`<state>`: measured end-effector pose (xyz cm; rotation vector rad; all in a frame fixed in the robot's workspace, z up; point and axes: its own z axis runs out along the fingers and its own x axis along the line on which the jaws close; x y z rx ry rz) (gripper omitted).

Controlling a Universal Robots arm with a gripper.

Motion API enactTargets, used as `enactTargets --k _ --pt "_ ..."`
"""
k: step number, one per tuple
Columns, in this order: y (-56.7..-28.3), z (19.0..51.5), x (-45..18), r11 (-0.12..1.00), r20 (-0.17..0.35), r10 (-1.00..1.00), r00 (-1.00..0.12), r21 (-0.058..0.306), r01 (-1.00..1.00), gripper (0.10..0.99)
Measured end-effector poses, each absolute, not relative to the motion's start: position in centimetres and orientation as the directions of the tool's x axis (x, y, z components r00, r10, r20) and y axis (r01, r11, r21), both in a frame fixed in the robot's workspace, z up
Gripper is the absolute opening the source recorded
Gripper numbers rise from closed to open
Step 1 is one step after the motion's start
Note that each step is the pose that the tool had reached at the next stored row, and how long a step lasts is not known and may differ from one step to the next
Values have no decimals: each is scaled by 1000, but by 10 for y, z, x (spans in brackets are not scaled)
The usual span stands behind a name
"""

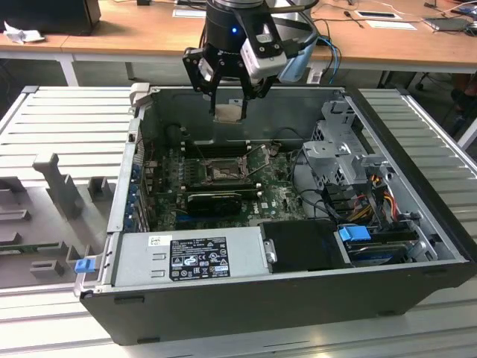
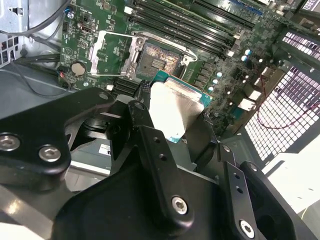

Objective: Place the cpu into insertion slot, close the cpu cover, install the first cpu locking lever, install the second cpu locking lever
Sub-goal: 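Place the cpu into insertion slot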

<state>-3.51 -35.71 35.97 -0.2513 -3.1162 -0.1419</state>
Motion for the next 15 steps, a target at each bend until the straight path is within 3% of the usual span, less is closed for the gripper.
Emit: enactTargets --k 15 --pt "-357 360 -35 970 19 226 -974 89 227 525"
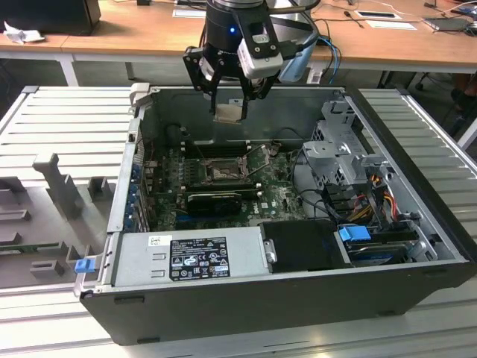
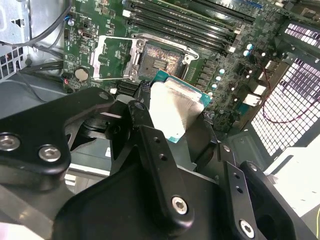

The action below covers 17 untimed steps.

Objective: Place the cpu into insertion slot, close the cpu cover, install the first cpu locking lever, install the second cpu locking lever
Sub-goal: 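Place the cpu into insertion slot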

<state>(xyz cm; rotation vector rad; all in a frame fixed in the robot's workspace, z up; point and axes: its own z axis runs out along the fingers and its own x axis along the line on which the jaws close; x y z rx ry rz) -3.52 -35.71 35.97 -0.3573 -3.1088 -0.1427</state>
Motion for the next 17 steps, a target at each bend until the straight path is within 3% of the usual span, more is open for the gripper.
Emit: enactTargets --k 17 --pt "-357 359 -35 932 19 350 -937 89 350 525"
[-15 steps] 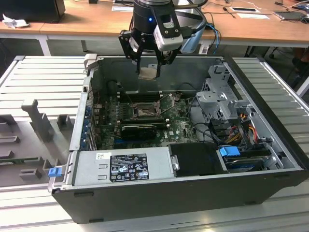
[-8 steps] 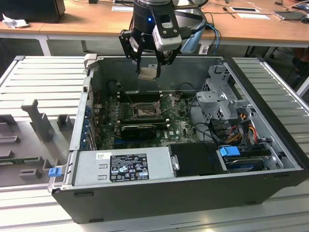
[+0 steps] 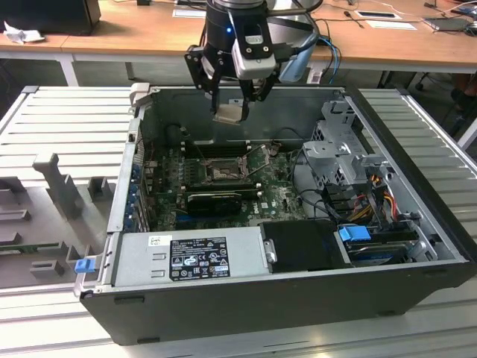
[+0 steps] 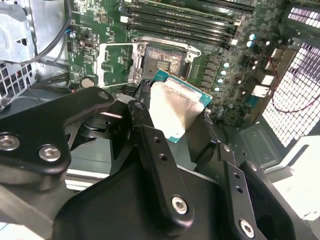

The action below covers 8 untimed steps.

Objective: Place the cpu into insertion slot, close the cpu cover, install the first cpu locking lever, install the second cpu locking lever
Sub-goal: 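Place the cpu into insertion slot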

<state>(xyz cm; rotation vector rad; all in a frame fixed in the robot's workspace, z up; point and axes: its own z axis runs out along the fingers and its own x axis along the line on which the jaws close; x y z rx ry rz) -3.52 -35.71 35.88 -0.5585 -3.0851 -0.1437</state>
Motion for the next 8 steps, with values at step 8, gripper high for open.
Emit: enactTargets --k 8 --pt "-357 353 -35 927 19 365 -931 89 366 525"
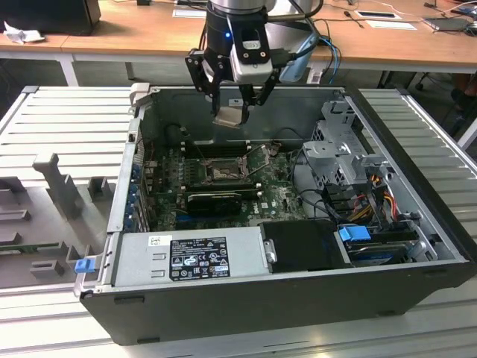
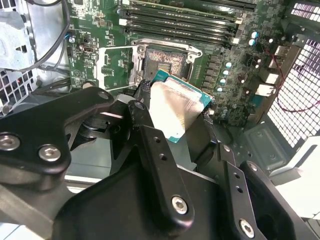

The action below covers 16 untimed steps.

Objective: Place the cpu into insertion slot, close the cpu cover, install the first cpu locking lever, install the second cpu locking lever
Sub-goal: 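Place the cpu into insertion slot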

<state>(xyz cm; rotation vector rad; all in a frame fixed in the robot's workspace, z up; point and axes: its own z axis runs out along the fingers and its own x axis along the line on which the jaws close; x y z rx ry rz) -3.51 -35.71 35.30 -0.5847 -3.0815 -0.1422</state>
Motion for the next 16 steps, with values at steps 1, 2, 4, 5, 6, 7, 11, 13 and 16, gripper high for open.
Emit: enactTargets --k 1,2,4,5,6,7,11,13,16 --pt "-357 352 -35 926 19 366 -930 89 366 525" --pt "-357 352 -35 926 19 366 -930 88 367 525" --pt "-357 352 -35 924 19 372 -928 88 372 525" --pt "-357 352 -35 923 19 375 -927 89 375 525" --pt "-357 352 -35 921 19 379 -925 89 379 525" --pt "-357 352 -35 919 19 385 -923 89 385 525" --pt "-357 352 -35 912 19 401 -916 89 401 525" --pt "-357 352 -35 909 19 408 -913 89 408 525" --pt "-357 352 -35 905 19 417 -909 89 417 525"
